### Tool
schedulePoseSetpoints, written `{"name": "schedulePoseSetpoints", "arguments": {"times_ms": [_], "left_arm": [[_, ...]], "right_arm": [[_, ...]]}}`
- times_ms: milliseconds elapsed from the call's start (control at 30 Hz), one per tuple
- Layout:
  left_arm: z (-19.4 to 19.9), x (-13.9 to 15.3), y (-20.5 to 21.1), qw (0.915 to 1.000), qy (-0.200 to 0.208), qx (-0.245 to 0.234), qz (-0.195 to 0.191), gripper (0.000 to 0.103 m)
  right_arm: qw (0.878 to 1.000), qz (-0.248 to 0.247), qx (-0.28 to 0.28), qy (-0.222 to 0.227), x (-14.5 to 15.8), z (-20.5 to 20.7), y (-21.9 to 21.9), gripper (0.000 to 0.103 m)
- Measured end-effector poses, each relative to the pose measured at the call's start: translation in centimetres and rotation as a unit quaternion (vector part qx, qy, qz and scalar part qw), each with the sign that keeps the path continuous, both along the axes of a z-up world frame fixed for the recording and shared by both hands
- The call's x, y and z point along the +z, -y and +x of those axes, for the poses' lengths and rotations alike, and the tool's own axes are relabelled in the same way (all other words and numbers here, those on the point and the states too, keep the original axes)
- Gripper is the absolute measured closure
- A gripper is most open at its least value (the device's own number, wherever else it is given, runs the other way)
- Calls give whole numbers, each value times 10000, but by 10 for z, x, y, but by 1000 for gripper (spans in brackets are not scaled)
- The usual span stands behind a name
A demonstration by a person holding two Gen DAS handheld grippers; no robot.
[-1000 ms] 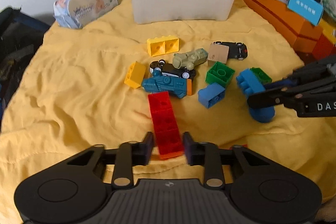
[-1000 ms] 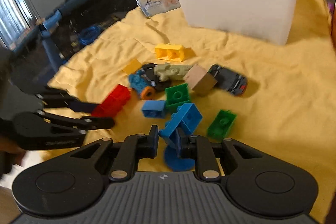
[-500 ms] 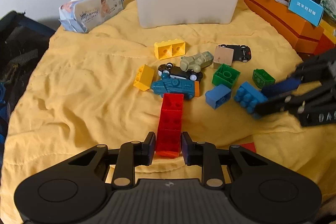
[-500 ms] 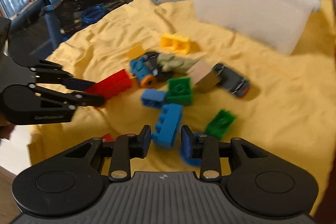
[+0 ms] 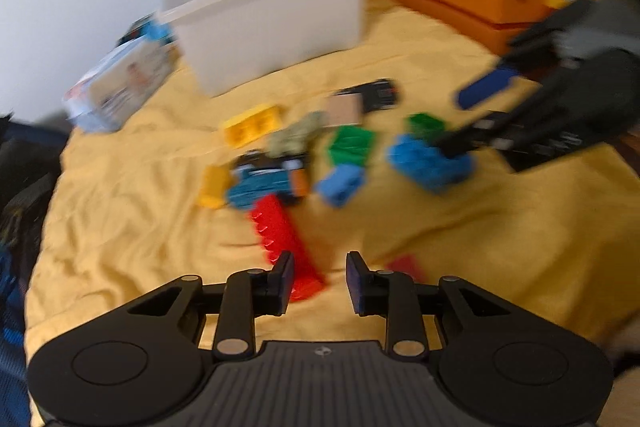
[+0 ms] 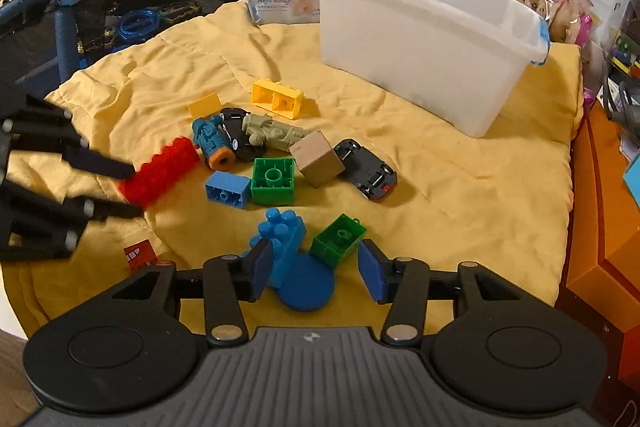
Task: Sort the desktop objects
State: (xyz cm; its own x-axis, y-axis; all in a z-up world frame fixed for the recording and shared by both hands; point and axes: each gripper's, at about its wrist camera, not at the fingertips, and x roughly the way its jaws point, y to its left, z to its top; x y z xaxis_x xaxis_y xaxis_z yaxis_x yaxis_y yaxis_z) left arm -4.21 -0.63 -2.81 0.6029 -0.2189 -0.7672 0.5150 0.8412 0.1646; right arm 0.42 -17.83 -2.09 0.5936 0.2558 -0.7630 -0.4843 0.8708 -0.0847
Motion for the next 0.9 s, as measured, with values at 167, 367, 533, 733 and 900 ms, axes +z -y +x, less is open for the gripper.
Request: {"name": "schedulePoseSetpoints", "arguments": {"times_ms": [167, 367, 533, 733, 900], "left_arm": [[-7, 4, 11, 9998, 81, -153, -92, 69], [15, 22, -23, 9946, 284, 769, -639, 59], [20, 12, -13, 9953, -77, 481, -840, 59], [22, -15, -33, 9905, -449, 1069, -738, 59], [25, -22, -71, 9789, -517, 1732, -953, 59]], "right_arm": [[10000, 33, 46, -1, 1, -2, -2, 52], [9997, 144, 198, 71, 3, -7, -8, 54], [9984, 75, 560, 24, 1, -6, -24, 65], [9984, 23, 552, -72, -8, -6, -33, 65], [9989, 57, 465, -44, -8, -3, -29, 65]]}}
